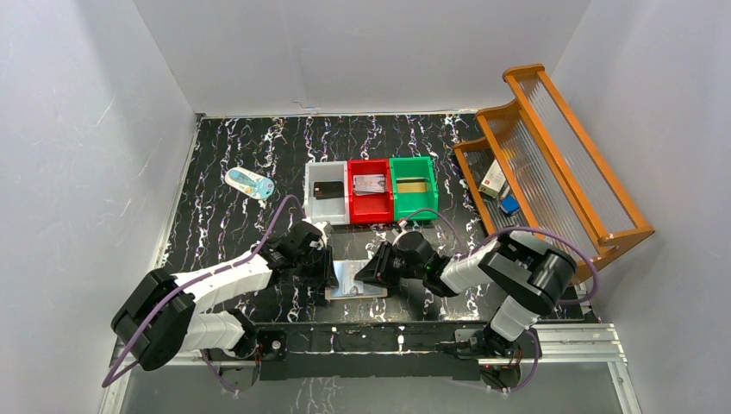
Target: Take the credit cards out of the card holder
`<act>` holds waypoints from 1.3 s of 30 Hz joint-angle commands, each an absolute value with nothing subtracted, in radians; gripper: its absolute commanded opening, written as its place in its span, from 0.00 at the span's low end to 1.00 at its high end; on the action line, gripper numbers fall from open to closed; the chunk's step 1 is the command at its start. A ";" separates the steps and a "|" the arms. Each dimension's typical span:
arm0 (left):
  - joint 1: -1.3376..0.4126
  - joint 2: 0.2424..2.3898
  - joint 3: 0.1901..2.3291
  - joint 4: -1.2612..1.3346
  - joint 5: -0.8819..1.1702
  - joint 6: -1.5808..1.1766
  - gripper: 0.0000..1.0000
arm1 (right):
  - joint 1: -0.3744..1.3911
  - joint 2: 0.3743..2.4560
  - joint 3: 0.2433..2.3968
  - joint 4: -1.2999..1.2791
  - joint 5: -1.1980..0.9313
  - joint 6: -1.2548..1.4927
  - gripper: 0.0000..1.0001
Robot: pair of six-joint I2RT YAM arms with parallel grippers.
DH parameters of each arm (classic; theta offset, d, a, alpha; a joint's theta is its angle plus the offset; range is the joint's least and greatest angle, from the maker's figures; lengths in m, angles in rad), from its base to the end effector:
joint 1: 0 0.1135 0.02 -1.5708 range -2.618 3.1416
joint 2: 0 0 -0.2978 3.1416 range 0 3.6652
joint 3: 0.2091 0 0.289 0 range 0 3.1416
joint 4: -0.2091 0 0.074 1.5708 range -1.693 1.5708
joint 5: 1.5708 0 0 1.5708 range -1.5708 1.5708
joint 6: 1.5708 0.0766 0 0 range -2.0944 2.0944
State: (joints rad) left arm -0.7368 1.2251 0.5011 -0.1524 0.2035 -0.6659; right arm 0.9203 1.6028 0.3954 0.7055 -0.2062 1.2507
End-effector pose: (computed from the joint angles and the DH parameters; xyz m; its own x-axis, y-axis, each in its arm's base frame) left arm 0.1866 -0.1902 0.1369 -0.9132 0.0116 -0.4073 0.2412 0.8210 -0.5174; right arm 0.1793 0.2615 0.0966 -0.9342 0.3066 -0.1824 -0.0027 0.5050 0.8631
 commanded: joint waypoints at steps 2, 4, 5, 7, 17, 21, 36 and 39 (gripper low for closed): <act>-0.739 1.240 0.507 -0.191 0.220 -0.649 0.20 | 0.917 1.677 0.371 0.916 -0.233 1.314 0.32; -0.738 1.235 0.505 -0.195 0.215 -0.649 0.20 | 0.916 1.692 0.358 0.955 -0.234 1.326 0.28; -0.740 1.234 0.505 -0.197 0.215 -0.648 0.20 | 0.916 1.691 0.358 0.957 -0.229 1.327 0.25; -0.740 1.231 0.502 -0.196 0.215 -0.649 0.20 | 0.914 1.685 0.357 0.945 -0.220 1.324 0.20; -0.739 1.213 0.503 -0.195 0.219 -0.653 0.20 | 0.916 1.686 0.326 0.964 -0.247 1.292 0.09; -0.738 1.224 0.505 -0.184 0.242 -0.646 0.20 | 0.916 1.716 0.334 1.008 -0.266 1.302 0.19; -0.739 1.202 0.495 -0.193 0.231 -0.646 0.20 | 0.915 1.697 0.305 1.007 -0.224 1.302 0.09; -0.738 1.183 0.496 -0.209 0.210 -0.645 0.20 | 0.908 1.638 0.275 0.941 -0.196 1.281 0.05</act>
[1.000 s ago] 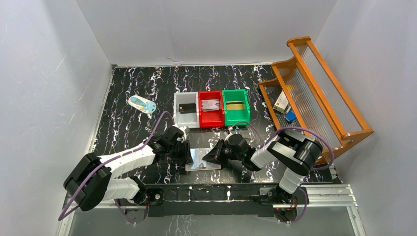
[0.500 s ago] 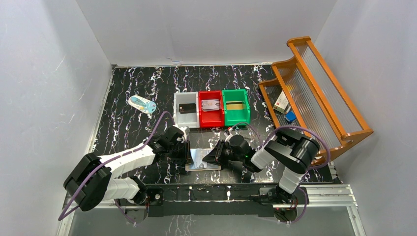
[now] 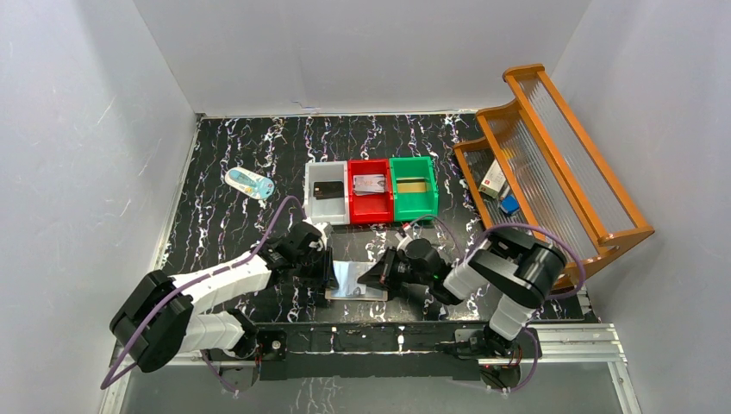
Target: Take the credit cards out of the card holder
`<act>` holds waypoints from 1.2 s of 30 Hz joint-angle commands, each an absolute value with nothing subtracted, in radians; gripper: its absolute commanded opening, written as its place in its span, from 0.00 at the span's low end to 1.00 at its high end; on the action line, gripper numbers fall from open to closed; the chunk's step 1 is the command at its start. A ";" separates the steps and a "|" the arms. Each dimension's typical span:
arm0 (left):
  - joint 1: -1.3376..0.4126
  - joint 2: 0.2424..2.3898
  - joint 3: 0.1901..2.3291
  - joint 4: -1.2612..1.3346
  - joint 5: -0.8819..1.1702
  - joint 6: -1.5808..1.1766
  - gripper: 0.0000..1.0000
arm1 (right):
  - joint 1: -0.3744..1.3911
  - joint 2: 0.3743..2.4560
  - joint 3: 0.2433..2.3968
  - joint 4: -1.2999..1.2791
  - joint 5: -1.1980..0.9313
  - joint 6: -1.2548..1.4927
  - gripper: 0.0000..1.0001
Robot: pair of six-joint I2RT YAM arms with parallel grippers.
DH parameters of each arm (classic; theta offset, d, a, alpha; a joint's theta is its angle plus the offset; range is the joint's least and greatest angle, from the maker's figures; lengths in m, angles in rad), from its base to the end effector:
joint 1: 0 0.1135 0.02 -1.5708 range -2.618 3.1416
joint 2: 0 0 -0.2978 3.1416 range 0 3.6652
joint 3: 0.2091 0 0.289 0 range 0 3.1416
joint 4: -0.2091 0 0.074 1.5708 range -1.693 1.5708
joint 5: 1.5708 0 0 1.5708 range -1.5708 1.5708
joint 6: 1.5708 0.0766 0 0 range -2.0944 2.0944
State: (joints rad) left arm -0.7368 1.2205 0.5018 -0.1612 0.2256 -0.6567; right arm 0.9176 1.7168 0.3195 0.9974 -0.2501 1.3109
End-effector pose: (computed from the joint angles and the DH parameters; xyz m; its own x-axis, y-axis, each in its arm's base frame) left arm 0.1846 -0.1906 0.1377 -0.9163 0.0279 -0.3994 0.2538 0.8120 -0.5256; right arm 0.1720 0.2559 0.0823 -0.9383 0.3146 -0.1436 -0.0047 0.4036 0.9149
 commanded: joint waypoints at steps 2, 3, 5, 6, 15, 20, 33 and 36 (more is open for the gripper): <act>-0.739 1.173 0.494 -0.219 0.201 -0.643 0.20 | 0.898 1.590 0.255 0.898 -0.191 1.268 0.04; -0.738 1.170 0.494 -0.224 0.197 -0.643 0.20 | 0.892 1.563 0.249 0.877 -0.192 1.257 0.04; -0.739 1.166 0.494 -0.232 0.194 -0.643 0.19 | 0.884 1.503 0.252 0.813 -0.201 1.224 0.04; -0.739 1.164 0.495 -0.234 0.193 -0.644 0.20 | 0.879 1.471 0.258 0.770 -0.204 1.203 0.03; -0.739 1.113 0.525 -0.242 0.184 -0.656 0.25 | 0.877 1.312 0.301 0.554 -0.147 1.142 0.04; -0.739 1.062 0.570 -0.262 0.176 -0.654 0.30 | 0.877 1.354 0.313 0.536 -0.176 1.146 0.04; -0.738 0.953 0.709 -0.497 -0.122 -0.574 0.76 | 0.877 1.062 0.459 0.210 0.006 0.888 0.03; -0.738 0.957 0.764 -0.573 -0.266 -0.534 0.92 | 0.877 1.016 0.532 0.130 0.100 0.765 0.02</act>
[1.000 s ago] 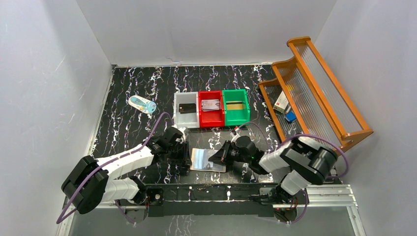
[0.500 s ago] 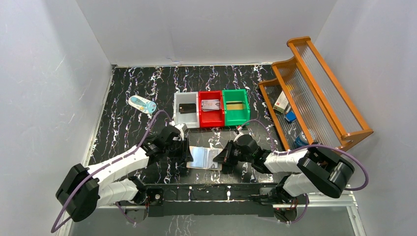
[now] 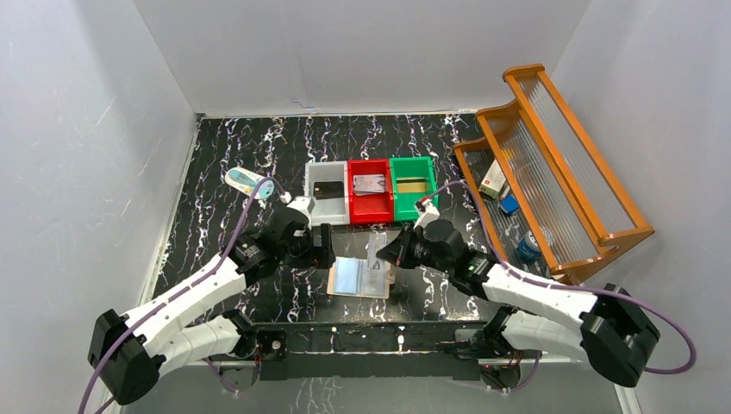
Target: Take the credit cards out of the card holder
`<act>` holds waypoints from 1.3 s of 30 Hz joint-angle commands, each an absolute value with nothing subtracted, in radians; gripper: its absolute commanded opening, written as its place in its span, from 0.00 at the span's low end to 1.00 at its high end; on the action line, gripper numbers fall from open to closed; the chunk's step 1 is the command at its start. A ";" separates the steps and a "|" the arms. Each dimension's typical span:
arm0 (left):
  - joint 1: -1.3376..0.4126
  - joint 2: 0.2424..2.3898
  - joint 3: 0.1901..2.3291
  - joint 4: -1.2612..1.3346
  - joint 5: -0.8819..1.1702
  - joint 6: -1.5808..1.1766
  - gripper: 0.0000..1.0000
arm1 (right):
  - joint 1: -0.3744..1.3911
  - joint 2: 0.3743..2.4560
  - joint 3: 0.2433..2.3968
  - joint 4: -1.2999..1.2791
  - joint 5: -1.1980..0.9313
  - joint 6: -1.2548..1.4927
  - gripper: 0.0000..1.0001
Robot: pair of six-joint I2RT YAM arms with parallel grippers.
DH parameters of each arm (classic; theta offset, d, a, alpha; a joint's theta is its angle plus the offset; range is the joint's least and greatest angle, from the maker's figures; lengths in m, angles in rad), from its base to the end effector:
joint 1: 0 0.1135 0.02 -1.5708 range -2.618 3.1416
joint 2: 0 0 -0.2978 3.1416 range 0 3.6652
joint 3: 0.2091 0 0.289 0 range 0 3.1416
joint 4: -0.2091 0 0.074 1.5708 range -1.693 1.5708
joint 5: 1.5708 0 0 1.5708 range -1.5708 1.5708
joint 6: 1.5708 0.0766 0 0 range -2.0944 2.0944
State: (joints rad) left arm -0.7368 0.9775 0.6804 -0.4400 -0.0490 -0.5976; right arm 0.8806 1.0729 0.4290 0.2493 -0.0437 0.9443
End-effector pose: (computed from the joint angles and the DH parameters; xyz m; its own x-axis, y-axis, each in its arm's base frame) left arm 0.1898 -0.1671 0.2338 -0.7740 -0.0566 -0.6306 0.2525 0.8858 -0.3894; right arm 0.1750 0.2172 0.1955 -0.7884 0.3163 -0.5276 -0.2684 0.5949 0.7577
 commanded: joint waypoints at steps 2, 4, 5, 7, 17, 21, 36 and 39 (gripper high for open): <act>-0.726 0.959 0.784 -0.602 -0.333 -0.503 0.98 | 0.877 1.013 0.586 0.095 0.158 0.679 0.00; -0.673 0.954 0.775 -0.595 -0.313 -0.472 0.98 | 0.877 1.027 0.639 0.086 0.204 0.588 0.00; -0.620 0.947 0.762 -0.579 -0.263 -0.456 0.98 | 0.877 1.039 0.666 0.086 0.229 0.541 0.00; -0.478 0.933 0.717 -0.536 -0.150 -0.435 0.98 | 0.877 1.082 0.723 0.088 0.270 0.440 0.00; -0.371 0.913 0.701 -0.502 -0.085 -0.425 0.99 | 0.877 1.434 0.995 0.174 0.291 -0.246 0.00; -0.371 0.896 0.703 -0.504 -0.121 -0.425 0.98 | 0.877 1.591 1.103 0.159 0.346 -0.432 0.00; -0.371 0.894 0.709 -0.495 -0.081 -0.401 0.98 | 0.819 1.910 1.339 0.079 0.427 -0.719 0.00; -0.371 0.897 0.709 -0.493 -0.075 -0.397 0.98 | 0.806 1.928 1.352 0.073 0.408 -0.746 0.00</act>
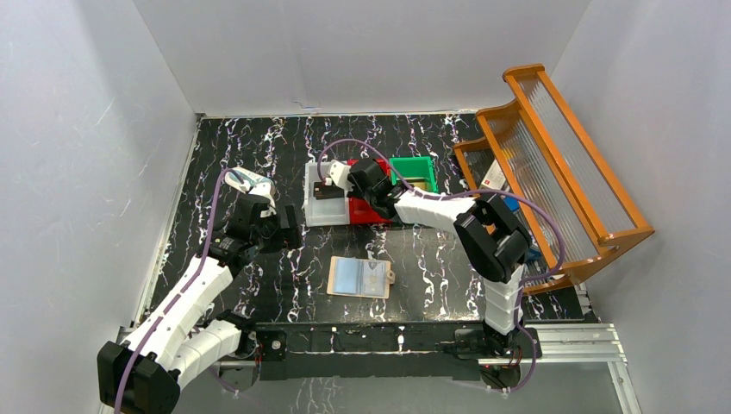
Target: Take the credit cards out of the card holder
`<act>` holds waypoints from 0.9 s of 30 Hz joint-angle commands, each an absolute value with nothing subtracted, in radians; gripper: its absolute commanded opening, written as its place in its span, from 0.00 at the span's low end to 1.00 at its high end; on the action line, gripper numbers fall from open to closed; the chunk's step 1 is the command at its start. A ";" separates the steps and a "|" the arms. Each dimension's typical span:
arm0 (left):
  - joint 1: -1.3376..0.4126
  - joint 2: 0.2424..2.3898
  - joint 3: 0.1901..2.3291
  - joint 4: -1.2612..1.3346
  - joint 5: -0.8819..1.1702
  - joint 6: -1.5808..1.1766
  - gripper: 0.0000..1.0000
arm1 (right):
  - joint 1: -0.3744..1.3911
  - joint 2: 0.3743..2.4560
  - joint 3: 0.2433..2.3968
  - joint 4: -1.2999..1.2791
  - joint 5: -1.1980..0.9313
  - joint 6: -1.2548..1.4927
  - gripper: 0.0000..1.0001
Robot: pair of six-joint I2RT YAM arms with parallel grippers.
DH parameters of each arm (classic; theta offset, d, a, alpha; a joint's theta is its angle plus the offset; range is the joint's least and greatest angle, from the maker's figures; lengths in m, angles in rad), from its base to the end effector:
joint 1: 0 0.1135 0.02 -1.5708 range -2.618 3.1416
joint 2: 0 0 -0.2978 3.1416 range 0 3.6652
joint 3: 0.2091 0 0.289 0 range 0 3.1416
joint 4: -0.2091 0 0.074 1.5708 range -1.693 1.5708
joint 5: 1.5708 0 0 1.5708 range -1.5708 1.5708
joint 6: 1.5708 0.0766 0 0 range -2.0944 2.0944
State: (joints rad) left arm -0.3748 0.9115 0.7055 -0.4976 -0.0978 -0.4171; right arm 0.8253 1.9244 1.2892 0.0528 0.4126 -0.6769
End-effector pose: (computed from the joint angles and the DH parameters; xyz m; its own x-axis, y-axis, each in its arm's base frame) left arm 0.2271 -0.0813 0.2526 -0.6700 -0.1697 -0.7227 0.0259 0.9676 -0.2511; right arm 0.3663 0.3514 0.1941 -0.0115 -0.8584 -0.5129 -0.5813 0.4231 -0.6950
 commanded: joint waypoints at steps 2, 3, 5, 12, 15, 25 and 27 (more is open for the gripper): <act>-0.371 0.898 0.710 -0.494 -0.074 -0.396 0.98 | 0.797 1.947 1.362 0.065 0.397 -0.769 0.00; -0.371 0.898 0.710 -0.494 -0.074 -0.396 0.98 | 0.795 1.956 1.365 0.062 0.394 -0.781 0.00; -0.371 0.897 0.708 -0.493 -0.068 -0.392 0.98 | 0.787 1.974 1.372 0.063 0.393 -0.795 0.00; -0.372 0.902 0.710 -0.492 -0.057 -0.385 0.98 | 0.772 2.017 1.407 0.066 0.371 -0.830 0.01; -0.371 0.904 0.709 -0.492 -0.058 -0.385 0.98 | 0.770 2.035 1.410 0.082 0.379 -0.855 0.03; -0.371 0.906 0.709 -0.492 -0.060 -0.380 0.98 | 0.770 2.065 1.419 0.086 0.374 -0.896 0.12; -0.371 0.908 0.710 -0.493 -0.060 -0.380 0.98 | 0.770 2.048 1.409 0.096 0.356 -0.883 0.15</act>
State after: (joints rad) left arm -0.3748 0.9119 0.7055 -0.4946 -0.0666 -0.3931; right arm 0.7773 2.0686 1.3788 0.0544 0.3702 -0.8803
